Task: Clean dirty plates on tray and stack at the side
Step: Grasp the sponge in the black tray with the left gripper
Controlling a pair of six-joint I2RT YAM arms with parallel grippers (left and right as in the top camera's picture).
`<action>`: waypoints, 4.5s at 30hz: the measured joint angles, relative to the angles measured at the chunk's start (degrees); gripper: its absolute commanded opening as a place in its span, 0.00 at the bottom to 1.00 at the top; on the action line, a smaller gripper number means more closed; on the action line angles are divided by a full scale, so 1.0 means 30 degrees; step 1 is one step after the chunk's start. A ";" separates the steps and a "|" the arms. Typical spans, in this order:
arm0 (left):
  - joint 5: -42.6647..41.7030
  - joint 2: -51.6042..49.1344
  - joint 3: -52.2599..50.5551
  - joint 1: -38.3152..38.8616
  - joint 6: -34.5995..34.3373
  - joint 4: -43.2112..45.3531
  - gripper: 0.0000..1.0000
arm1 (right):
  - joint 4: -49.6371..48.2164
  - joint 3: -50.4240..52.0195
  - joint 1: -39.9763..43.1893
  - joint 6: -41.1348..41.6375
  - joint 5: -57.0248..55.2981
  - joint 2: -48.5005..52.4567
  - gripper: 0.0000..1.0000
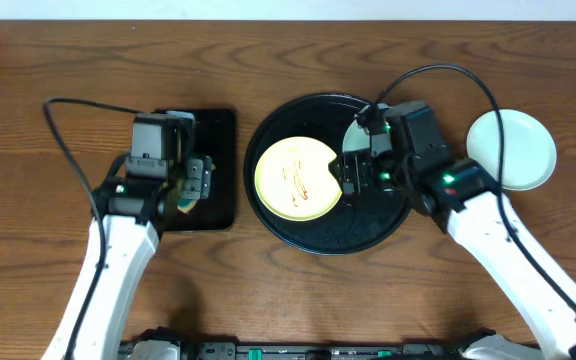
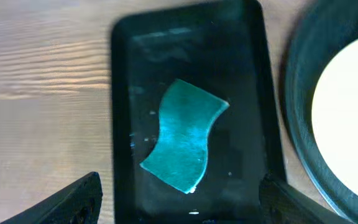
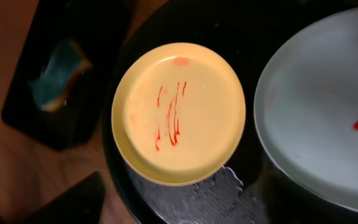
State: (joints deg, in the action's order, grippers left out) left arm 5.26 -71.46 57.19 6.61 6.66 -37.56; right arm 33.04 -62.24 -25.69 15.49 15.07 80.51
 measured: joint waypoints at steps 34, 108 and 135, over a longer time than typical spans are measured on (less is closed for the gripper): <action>-0.3351 -0.8437 0.0000 -0.1953 0.3745 0.4459 0.69 | 0.4830 0.0000 0.0000 -0.3963 -0.0015 -0.4932 0.99; -0.3774 -1.0273 0.0029 -0.2477 0.2659 0.6244 0.07 | 0.4743 0.0000 0.0000 -0.3956 -0.0015 -0.4932 0.99; -0.3781 -0.8182 0.0029 -0.2477 0.1027 0.6018 0.07 | 0.4750 0.0000 0.0000 -0.3956 -0.0015 -0.4932 0.99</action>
State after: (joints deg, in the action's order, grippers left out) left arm -6.09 -96.01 57.28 -0.82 9.74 -19.51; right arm 47.29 -62.24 -25.69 3.62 15.03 65.71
